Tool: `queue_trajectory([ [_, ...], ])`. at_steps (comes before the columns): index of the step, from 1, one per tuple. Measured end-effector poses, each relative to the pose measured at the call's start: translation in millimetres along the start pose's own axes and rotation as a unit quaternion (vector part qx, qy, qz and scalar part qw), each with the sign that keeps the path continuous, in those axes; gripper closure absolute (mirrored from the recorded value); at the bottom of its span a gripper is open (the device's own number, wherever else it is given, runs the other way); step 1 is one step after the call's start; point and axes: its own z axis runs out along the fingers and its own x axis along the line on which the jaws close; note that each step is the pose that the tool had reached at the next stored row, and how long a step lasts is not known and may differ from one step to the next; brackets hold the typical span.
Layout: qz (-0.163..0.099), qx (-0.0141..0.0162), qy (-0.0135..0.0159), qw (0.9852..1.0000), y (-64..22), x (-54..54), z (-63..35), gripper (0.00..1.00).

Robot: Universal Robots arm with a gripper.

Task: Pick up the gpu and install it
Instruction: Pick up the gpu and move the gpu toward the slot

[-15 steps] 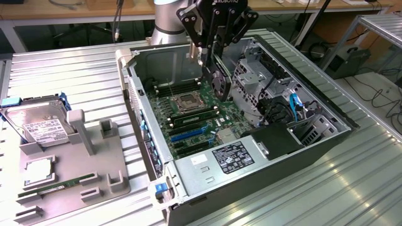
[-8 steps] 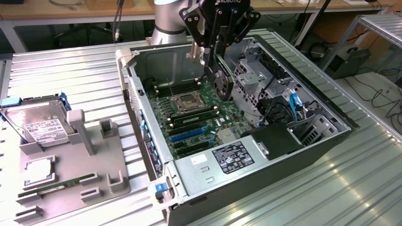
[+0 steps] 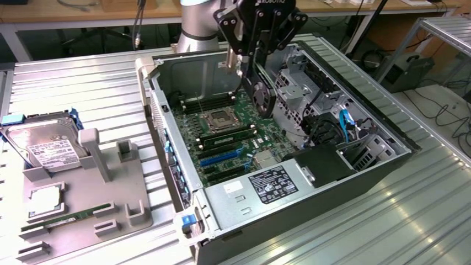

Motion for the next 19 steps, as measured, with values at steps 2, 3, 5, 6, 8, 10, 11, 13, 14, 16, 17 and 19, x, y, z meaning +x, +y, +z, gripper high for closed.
queue_trajectory([
  [2, 0.0, 0.0002, 0.0, 1.0, 0.1, -1.1, 0.0, 0.74],
  [3, 0.0, 0.0003, 0.0, 1.0, 0.2, -1.7, 0.1, 0.74],
  [5, 0.0, 0.0004, 0.0, 1.0, 0.2, -2.7, 0.1, 0.74],
  [6, 0.0, 0.0005, 0.0, 1.0, 0.3, -3.2, 0.1, 0.74],
  [8, 0.0, 0.0007, 0.0, 1.0, 0.3, -4.1, 0.1, 0.74],
  [10, 0.0, 0.0009, -0.0001, 1.0, 0.4, -5.0, 0.1, 0.74],
  [11, 0.0, 0.0009, -0.0001, 1.0, 0.4, -5.4, 0.2, 0.74],
  [13, 0.0, 0.0011, -0.0001, 1.0, 0.5, -6.5, 0.2, 0.74],
  [14, 0.0, 0.0011, -0.0001, 1.0, 0.5, -6.9, 0.2, 0.74],
  [16, 0.0, 0.0013, -0.0001, 1.0, 0.6, -7.7, 0.2, 0.74],
  [17, 0.0, 0.0014, -0.0001, 1.0, 0.6, -8.2, 0.2, 0.74],
  [19, 0.0, 0.0015, -0.0001, 1.0, 0.7, -9.0, 0.2, 0.74],
])
